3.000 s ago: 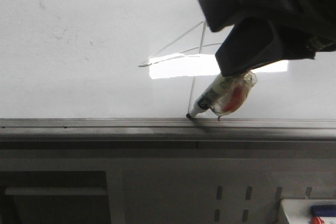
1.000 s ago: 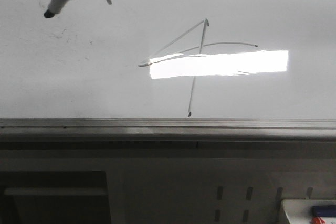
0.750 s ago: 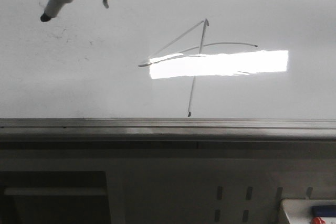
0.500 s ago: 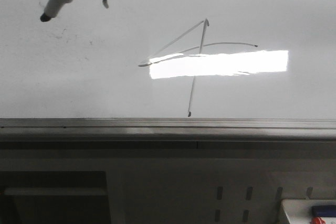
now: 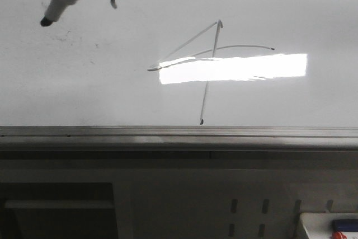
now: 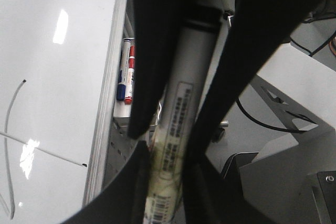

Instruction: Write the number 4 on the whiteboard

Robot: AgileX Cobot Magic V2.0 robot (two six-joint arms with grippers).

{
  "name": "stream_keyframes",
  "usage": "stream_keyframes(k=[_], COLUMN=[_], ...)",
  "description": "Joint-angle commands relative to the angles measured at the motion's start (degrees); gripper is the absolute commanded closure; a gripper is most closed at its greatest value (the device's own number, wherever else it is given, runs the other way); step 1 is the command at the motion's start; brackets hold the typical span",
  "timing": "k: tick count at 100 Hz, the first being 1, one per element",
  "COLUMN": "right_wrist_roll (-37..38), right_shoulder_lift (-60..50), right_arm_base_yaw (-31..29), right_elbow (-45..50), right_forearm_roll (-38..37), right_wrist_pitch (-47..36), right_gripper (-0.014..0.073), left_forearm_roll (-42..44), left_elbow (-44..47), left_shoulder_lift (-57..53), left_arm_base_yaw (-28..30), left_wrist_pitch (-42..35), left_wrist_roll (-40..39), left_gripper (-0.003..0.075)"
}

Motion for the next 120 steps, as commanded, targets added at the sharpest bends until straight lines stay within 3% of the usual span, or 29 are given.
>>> stream_keyframes(k=[1,10,47,74,108,120], right_wrist_roll=[-0.67,-0.67,-0.67,-0.55,-0.09,-0.09], right_shoulder_lift=[-0.85,-0.85,-4.33,-6.97,-7.08,-7.08], right_arm_base_yaw=[0.12,0.12,0.12,0.0,0.0,0.0], right_elbow=[-1.86,-1.86,-1.86,-1.86,-1.86,-1.86], right_forearm_roll=[-2.59,-2.59,-3.48,-3.98,-4.56,-4.58], right_wrist_pitch=[-5.51,-5.51,-10.67,-7.19,-4.15,-4.15], right_gripper=[0.037,0.0335,0.0335,0.0342,0.0649,0.0666], left_forearm_roll=[-4.84,-4.84,-4.74,-4.27,-4.27,-4.26], left_elbow=[-1.86,-1.86,-1.86,-1.86,-1.86,-1.75], left_shoulder_lift=[-0.44,-0.44,-0.44,-0.44,-0.44,-0.05], left_arm_base_yaw=[-0.04,-0.04,-0.04,-0.04,-0.04,-0.04], left_wrist_pitch=[-2.99,-2.96,-2.14,-2.14,-2.14,-2.14], left_wrist_roll=[-3.02,-3.02,-3.02,-3.02,-3.02,-3.02], left_gripper=[0.0741,0.0741,0.0741,0.0741,0.0741,0.0741])
